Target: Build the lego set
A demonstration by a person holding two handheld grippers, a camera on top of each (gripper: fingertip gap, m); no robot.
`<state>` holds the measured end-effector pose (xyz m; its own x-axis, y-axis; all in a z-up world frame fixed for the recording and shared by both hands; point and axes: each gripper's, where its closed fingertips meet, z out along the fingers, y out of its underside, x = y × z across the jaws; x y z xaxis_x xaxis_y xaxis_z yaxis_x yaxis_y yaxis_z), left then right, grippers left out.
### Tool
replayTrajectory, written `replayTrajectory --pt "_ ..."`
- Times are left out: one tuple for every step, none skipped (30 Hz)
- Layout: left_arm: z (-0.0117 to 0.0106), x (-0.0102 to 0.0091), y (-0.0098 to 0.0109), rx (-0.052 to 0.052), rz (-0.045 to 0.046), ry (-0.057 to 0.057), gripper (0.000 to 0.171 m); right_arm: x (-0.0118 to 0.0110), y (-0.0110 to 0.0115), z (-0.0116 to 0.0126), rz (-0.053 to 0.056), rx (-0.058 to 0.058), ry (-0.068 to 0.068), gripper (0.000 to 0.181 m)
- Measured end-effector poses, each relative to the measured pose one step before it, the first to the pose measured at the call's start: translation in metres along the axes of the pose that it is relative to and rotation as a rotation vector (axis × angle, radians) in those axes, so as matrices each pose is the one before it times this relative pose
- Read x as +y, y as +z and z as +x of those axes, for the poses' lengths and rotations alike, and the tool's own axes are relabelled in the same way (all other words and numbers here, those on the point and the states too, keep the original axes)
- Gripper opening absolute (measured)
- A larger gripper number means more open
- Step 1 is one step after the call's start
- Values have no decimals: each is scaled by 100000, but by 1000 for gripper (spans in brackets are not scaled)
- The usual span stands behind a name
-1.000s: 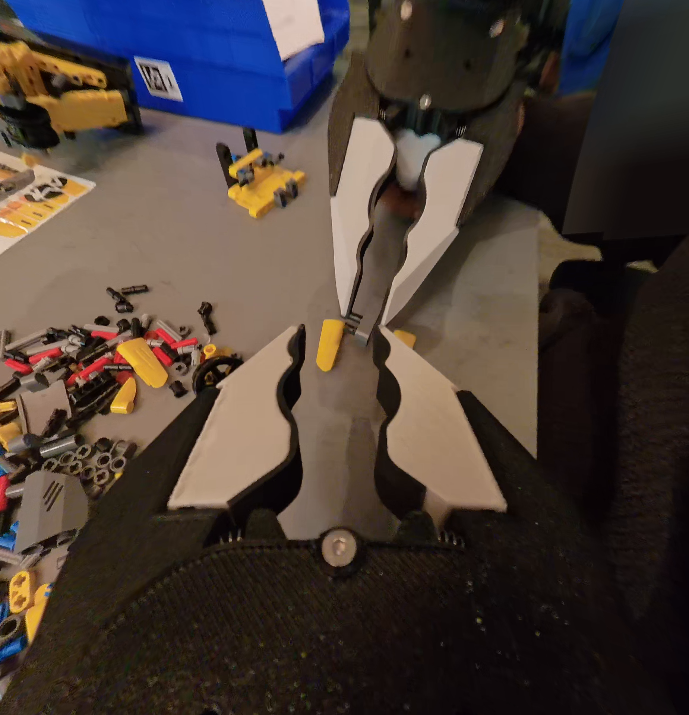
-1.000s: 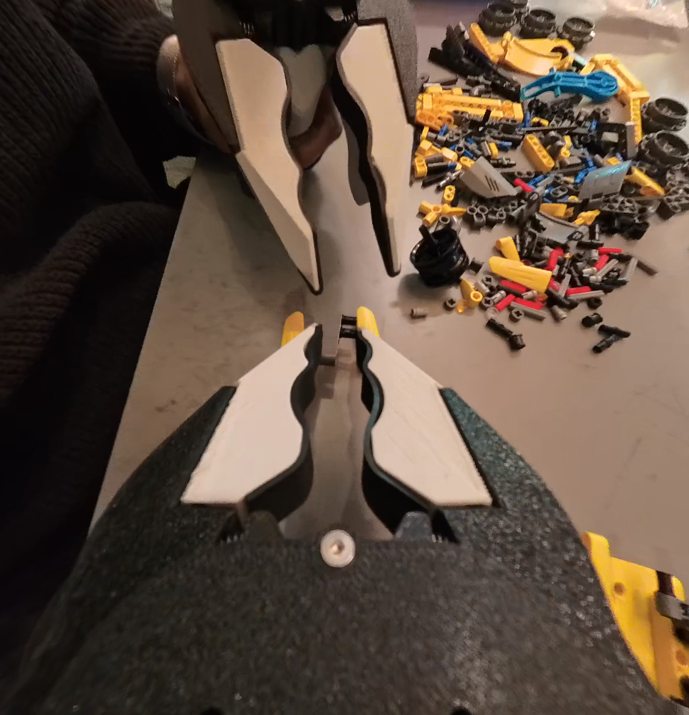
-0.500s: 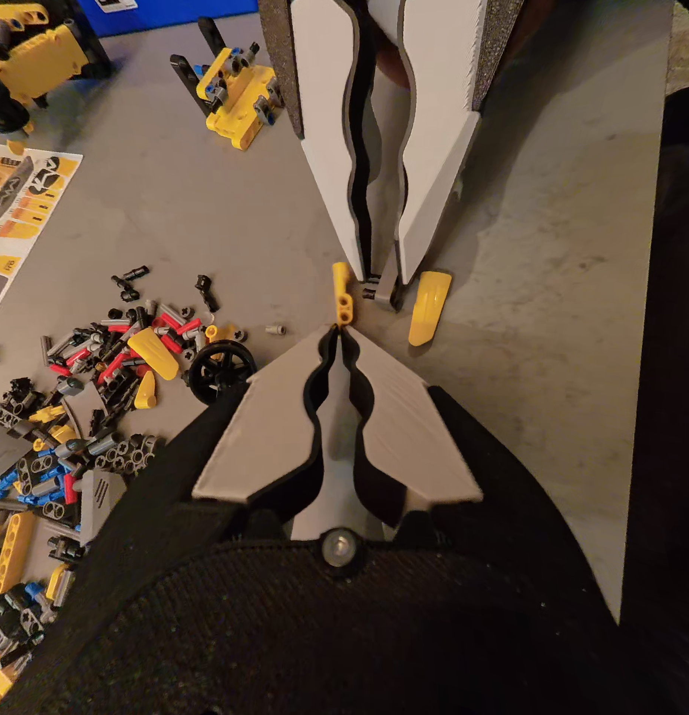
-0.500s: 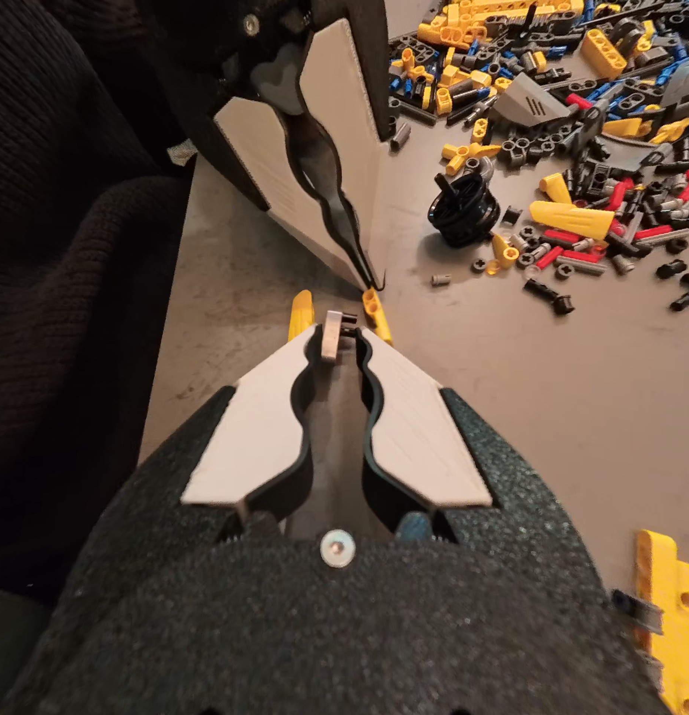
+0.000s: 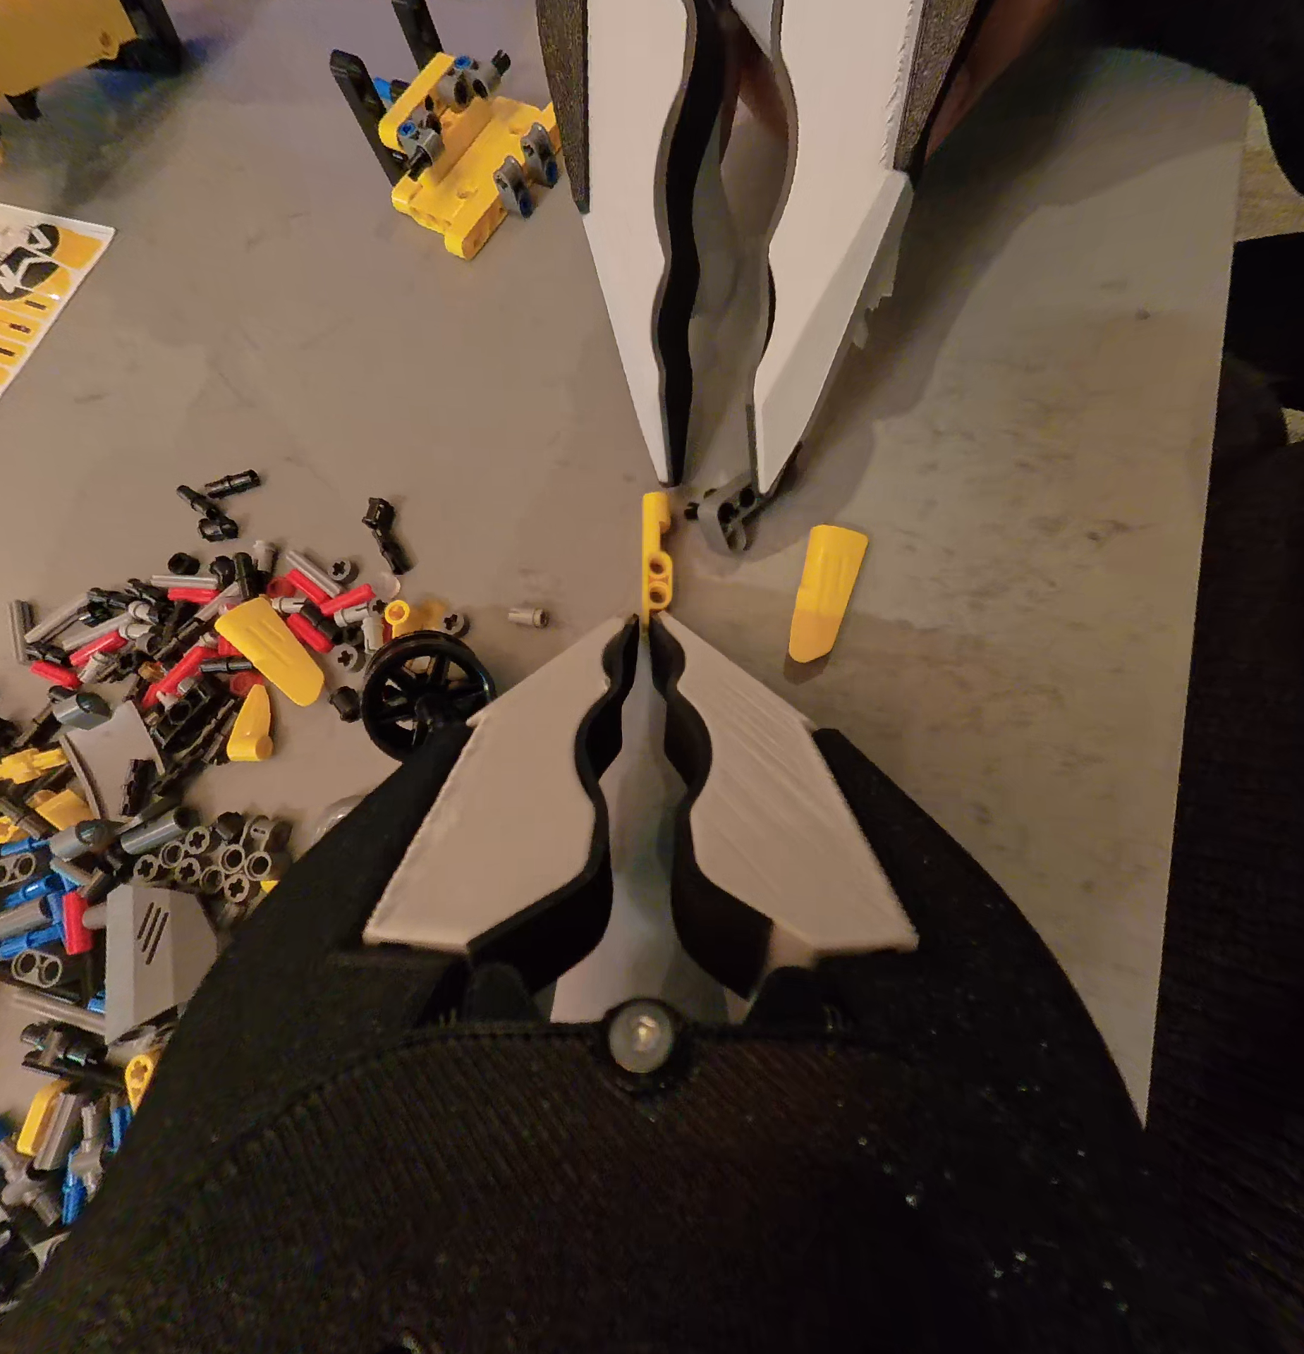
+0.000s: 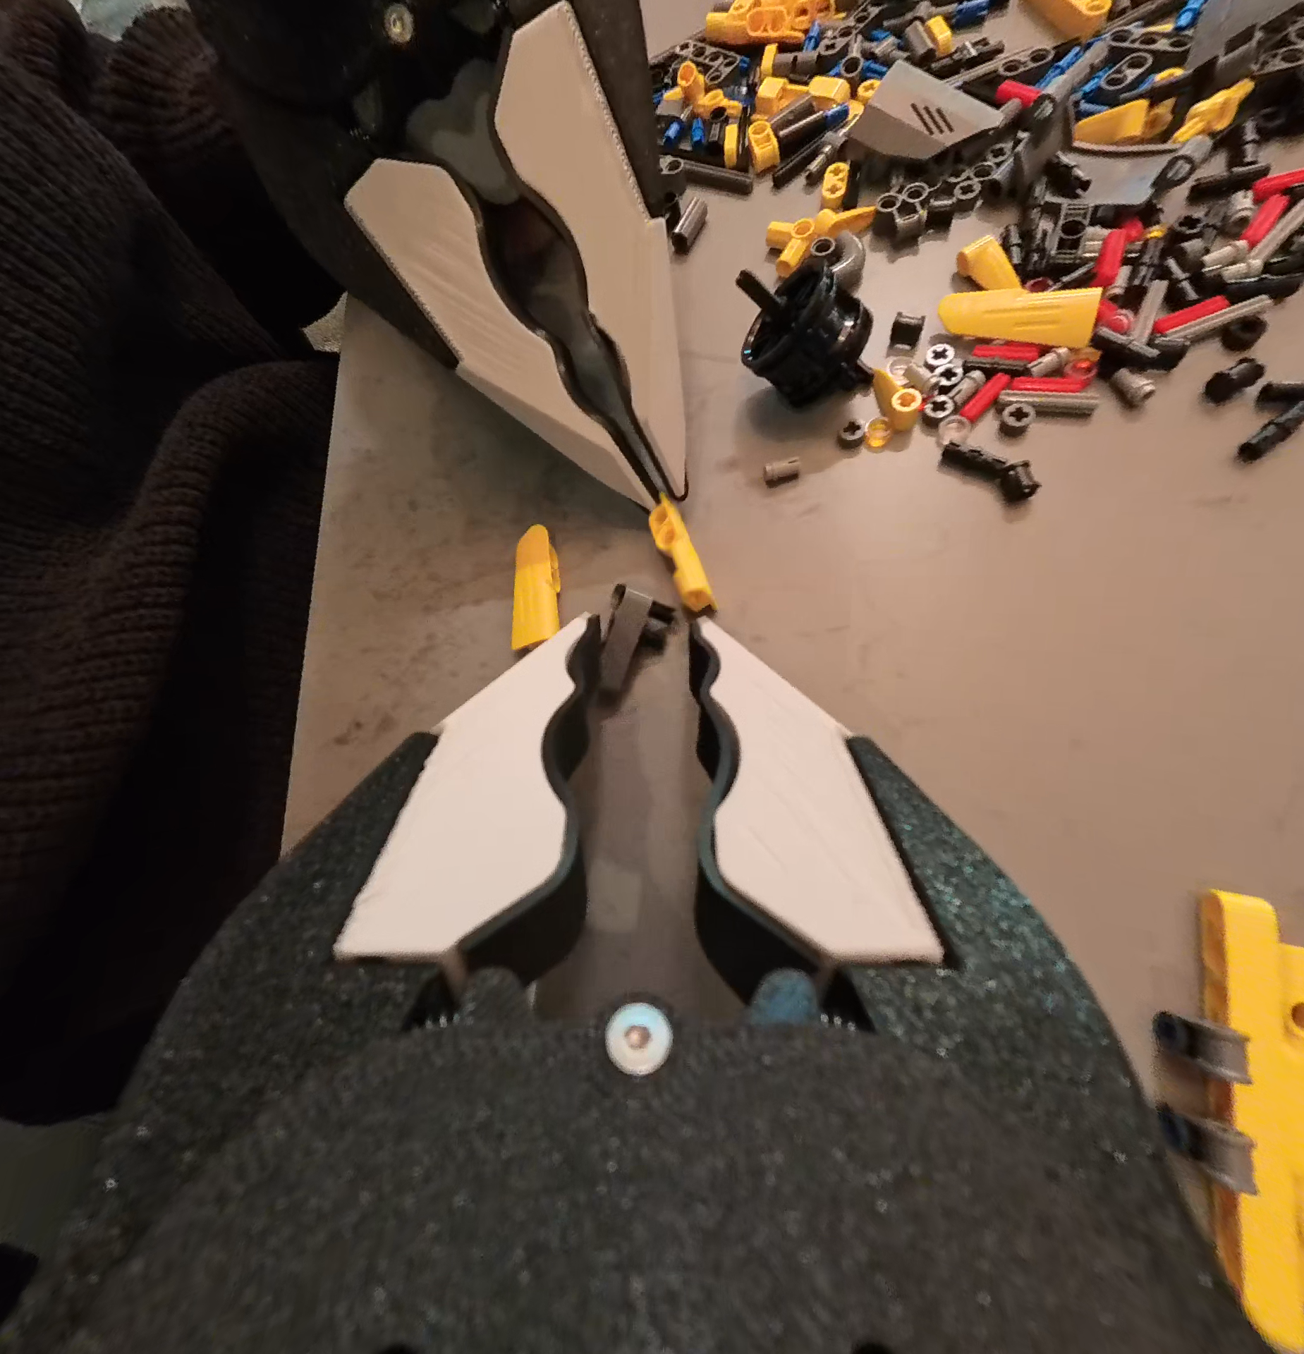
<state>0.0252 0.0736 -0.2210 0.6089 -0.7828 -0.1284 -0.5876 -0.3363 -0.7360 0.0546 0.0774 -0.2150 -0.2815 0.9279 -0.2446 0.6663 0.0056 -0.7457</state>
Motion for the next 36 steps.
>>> replayTrajectory --pt "-4 -7 -4 107 36 -142 0 -6 -54 26 275 -13 255 23" --pt "8 -9 -8 80 55 -53 0 -17 -33 7 204 38 13 23" --pt "-12 -2 5 -47 -7 -41 0 -19 -16 -39 120 -62 -317 23" --pt "27 13 10 200 -104 1 0 3 12 -63 -84 -2 -537 23" --pt "1 11 14 32 -115 -73 0 42 34 -71 -312 123 -719 23" --pt "-1 1 7 84 -54 -47 0 49 51 -80 -472 166 -949 23" --pt "-3 4 -4 0 13 -37 0 52 66 -74 -566 366 -1128 23" --pt "-23 -14 -6 -148 90 -73 0 80 76 -66 -686 521 -1138 23" --pt "-47 -20 -16 -293 121 -129 0 97 79 -48 -800 426 -913 23" --pt "-54 -17 -7 -345 155 -117 0 87 82 -33 -769 291 -626 22" --pt "-58 -22 -18 -403 158 -80 0 75 68 32 -659 529 -284 22" --pt "-38 -14 -11 -372 96 5 0 74 39 67 -483 572 -46 22" --pt "-33 1 10 -404 -28 171 0 47 -3 47 -235 329 36 22" --pt "-4 24 16 -452 -187 379 0 29 -76 64 59 266 63 22" --pt "-3 43 32 -486 -302 524 0 90 -129 125 36 610 22 22" --pt "-10 33 38 -576 -279 535 0 70 -182 97 222 422 20 22" --pt "-15 5 14 -517 -111 399 0 26 -202 87 598 274 236 22" --pt "-15 8 3 -238 -41 158 0 13 -194 -33 625 -510 440 21" --pt "-8 3 1 -3 1 -93 0 61 -111 -194 236 -1589 536 19" --pt "-16 6 6 90 -11 -291 0 132 -23 -160 -350 -1364 713 19" --pt "-42 2 0 -13 -12 -349 0 163 36 -12 -817 -258 582 19" --pt "-40 -4 1 -57 11 -271 0 105 71 -8 -785 -71 62 19" --pt "-57 4 2 -319 10 -223 0 2 51 -24 -303 218 -475 17" --pt "-68 6 6 -377 -76 -198 0 -44 23 -109 -39 -68 -1456 10" --pt "-31 13 12 -183 -87 -119 0 -130 50 -42 283 808 -1961 8" --pt "-28 12 6 -153 -17 -84 0 -176 69 61 361 1548 -1955 8" --pt "-38 3 2 -162 11 -179 0 -212 88 121 473 1972 -1987 8" --pt "-64 -1 1 -162 -3 -341 0 -281 87 155 742 2232 -2253 8" --pt "-98 -7 -10 -391 74 -516 0 -383 86 212 1262 2984 -2973 8" --pt "-216 -32 -37 -1047 321 -873 0 -404 85 280 1239 3904 -4068 8" --pt "-362 -147 -137 -1917 1318 -1247 0 -323 122 216 734 4162 -4987 8" --pt "-293 -257 -241 -1079 2216 -1396 0 -352 127 8 852 3218 -5658 8" --pt "-236 -270 -243 -258 2302 -1859 0 -357 139 -35 844 3132 -5752 8" --pt "-228 -234 -228 165 2017 -2213 0 -172 178 -95 -383 2571 -5489 8" --pt "-218 -201 -202 241 1810 -2231 0 8 229 -32 -1571 2757 -5165 8" --pt "-150 -190 -179 487 1649 -1841 0 167 257 186 -2523 3917 -4839 8"
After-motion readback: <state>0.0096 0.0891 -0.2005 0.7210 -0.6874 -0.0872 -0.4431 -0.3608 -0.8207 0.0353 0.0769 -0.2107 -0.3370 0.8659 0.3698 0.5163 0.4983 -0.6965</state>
